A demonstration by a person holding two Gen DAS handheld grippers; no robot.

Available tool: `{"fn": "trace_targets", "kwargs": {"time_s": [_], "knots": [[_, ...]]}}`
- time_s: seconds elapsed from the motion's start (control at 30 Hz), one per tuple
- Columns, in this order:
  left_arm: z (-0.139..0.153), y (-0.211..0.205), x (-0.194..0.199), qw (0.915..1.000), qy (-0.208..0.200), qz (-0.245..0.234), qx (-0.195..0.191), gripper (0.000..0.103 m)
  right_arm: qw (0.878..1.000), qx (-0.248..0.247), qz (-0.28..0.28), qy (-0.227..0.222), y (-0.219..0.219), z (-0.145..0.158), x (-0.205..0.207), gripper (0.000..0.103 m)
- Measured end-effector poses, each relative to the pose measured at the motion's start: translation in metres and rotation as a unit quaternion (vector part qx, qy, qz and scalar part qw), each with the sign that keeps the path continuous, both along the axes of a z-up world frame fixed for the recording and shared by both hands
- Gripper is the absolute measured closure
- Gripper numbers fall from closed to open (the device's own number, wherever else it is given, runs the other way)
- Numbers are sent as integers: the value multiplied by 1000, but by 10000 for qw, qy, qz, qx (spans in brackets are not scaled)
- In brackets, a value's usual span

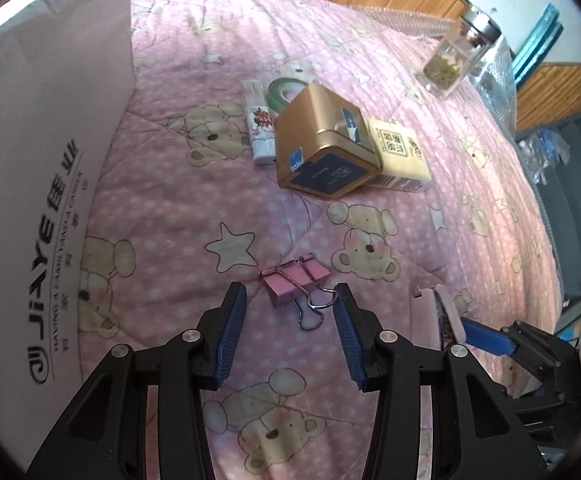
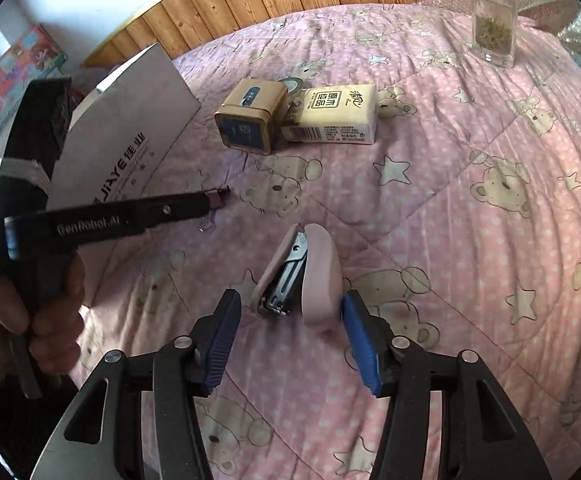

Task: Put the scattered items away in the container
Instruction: 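Close the left gripper on the binder clip while the right grasps the stapler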

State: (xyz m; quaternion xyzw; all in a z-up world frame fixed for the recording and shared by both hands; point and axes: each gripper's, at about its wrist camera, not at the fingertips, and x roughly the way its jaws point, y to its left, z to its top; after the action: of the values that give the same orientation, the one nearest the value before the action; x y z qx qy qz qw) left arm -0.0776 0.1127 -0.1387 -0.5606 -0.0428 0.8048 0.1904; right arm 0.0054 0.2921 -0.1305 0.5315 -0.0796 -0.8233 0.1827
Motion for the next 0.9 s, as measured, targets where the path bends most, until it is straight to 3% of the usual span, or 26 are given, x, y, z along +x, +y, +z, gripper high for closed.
{"fn": "trace_targets", "kwargs": {"time_s": [0.17,0.27,0.33,0.4,0.5,0.53,0.57,0.67,0.73,0.9], "knots": [[1,-5,-1,9998,18,126,-130,56,9998,147,129,-22,-9,0,-4,52],[0,-7,-1,9997,-1,181,-137,56,9955,723,478,386,-28,8,0,53],[0,-10,-1,9997,-23,219,-116,56,9812,1473,863,902,-50,15,10,53],[0,-11,0,9996,-28,264,-117,56,9579,2151,1274,1413,-69,18,22,53],[0,-9,-1,9994,-3,294,-201,56,9299,2661,1751,1838,-87,17,38,53],[0,-10,-1,9991,5,324,-256,56,9287,2625,1834,1867,-88,17,41,53],[-1,-11,-1,9990,-2,344,-293,56,9352,2434,1832,1805,-87,18,40,53],[0,-13,0,9987,7,370,-348,55,9773,1202,1302,1163,-60,24,22,50],[0,-14,2,9986,15,364,-374,56,9929,541,747,757,-33,23,6,44],[0,-14,5,9988,9,341,-341,55,9986,-536,26,18,4,11,-10,40]]}}
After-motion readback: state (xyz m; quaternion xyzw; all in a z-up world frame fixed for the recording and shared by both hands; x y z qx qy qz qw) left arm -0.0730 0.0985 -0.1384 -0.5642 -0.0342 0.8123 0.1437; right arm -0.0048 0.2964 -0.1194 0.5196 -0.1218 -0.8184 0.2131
